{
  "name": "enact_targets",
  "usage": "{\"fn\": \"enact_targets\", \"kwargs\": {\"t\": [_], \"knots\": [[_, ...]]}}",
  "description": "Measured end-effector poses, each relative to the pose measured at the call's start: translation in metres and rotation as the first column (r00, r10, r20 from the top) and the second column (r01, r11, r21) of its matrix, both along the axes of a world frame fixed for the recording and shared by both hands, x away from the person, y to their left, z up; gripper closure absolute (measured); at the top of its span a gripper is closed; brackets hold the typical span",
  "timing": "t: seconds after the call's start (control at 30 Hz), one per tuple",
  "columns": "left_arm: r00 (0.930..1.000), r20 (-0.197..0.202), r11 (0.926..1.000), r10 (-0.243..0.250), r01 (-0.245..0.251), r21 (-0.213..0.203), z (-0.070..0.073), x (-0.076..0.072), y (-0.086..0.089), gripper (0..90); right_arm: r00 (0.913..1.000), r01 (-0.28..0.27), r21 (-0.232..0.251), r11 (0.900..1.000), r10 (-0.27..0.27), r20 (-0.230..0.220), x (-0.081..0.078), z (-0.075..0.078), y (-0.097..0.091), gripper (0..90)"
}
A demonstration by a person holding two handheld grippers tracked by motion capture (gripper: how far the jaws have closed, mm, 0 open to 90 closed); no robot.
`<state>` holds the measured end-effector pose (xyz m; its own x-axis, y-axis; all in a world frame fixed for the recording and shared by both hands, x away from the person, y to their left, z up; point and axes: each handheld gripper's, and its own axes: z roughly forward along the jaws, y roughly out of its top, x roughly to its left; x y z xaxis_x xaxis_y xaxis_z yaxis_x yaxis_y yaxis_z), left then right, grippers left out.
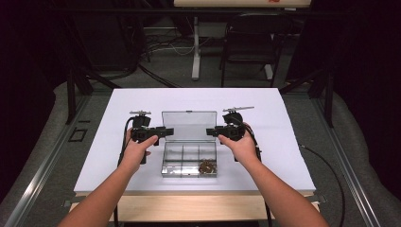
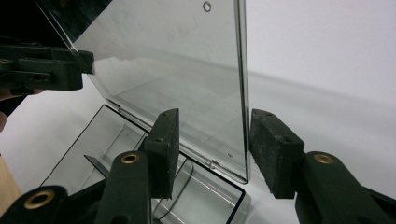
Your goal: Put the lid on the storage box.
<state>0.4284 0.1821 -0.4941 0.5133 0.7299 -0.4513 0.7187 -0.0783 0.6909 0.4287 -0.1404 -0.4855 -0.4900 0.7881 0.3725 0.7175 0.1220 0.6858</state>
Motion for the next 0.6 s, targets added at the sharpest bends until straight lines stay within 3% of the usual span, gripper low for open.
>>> {"fn": "enact_targets", "kwargs": {"t": [0.6], "knots": [[0.9988, 0.045, 0.9999, -0.017, 0.017, -0.003, 0.018, -0.006, 0.002, 50.2, 0.9999, -0.008, -0.001, 1.0000, 0.008, 0.008, -0.005, 0.001, 0.000, 53.6]]}}
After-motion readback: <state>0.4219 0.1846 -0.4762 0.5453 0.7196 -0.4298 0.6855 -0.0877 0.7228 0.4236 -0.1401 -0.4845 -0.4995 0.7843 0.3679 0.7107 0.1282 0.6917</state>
